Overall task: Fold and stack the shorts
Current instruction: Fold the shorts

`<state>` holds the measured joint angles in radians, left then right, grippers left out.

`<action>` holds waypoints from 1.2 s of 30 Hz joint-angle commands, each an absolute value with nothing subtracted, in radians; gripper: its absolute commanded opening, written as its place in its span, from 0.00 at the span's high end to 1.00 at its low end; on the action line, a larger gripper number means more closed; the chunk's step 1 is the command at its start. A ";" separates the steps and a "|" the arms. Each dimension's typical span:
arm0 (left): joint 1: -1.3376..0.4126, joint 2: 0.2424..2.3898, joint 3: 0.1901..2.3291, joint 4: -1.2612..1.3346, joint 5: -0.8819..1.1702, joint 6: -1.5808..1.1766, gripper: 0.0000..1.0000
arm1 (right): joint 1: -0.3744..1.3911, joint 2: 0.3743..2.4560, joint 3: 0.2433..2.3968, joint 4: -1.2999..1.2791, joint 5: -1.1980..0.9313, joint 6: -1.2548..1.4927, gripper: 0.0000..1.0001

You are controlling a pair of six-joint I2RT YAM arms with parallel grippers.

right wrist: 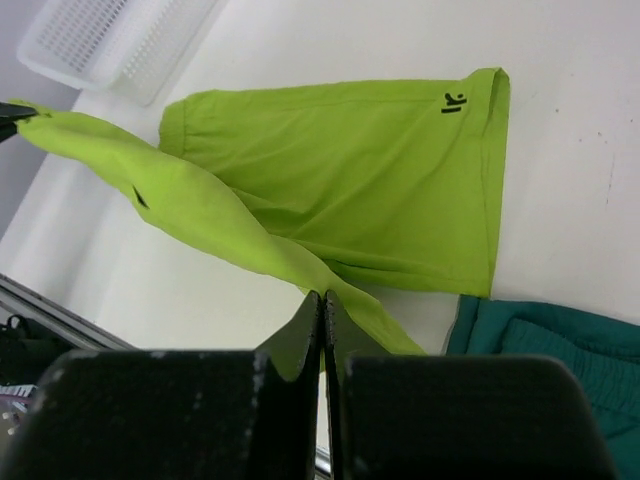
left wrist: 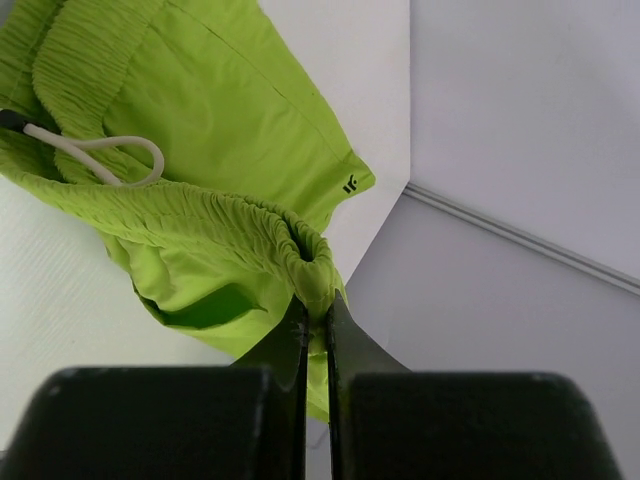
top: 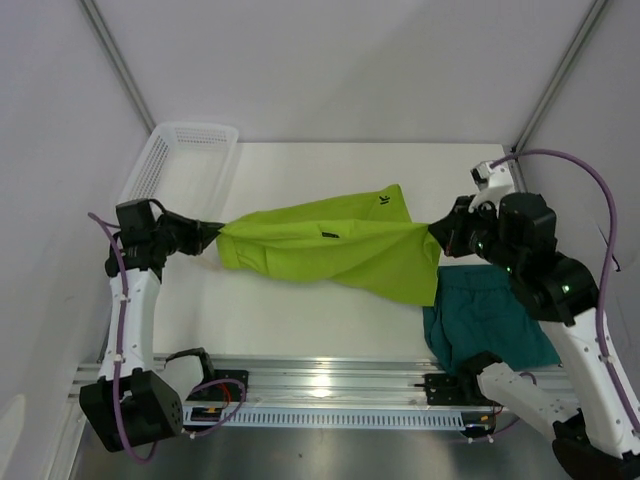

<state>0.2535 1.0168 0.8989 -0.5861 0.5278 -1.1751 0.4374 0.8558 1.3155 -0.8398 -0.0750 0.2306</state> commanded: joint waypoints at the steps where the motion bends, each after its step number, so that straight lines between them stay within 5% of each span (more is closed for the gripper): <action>1: 0.282 1.028 0.926 -0.594 0.548 -1.140 1.00 | 0.427 0.954 1.411 -0.816 -0.061 0.161 1.00; 13: 0.298 1.161 1.040 -0.583 0.515 -1.132 1.00 | 0.285 1.204 1.591 -0.805 -0.193 0.115 1.00; 36: 0.305 1.255 1.091 -0.531 0.497 -1.155 1.00 | 0.216 1.261 1.595 -0.781 -0.245 0.124 1.00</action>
<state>0.2840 1.2541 1.0515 -0.5980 0.5262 -1.1507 0.2413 1.2446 1.5532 -0.8314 -0.2546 0.1352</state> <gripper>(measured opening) 0.025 0.007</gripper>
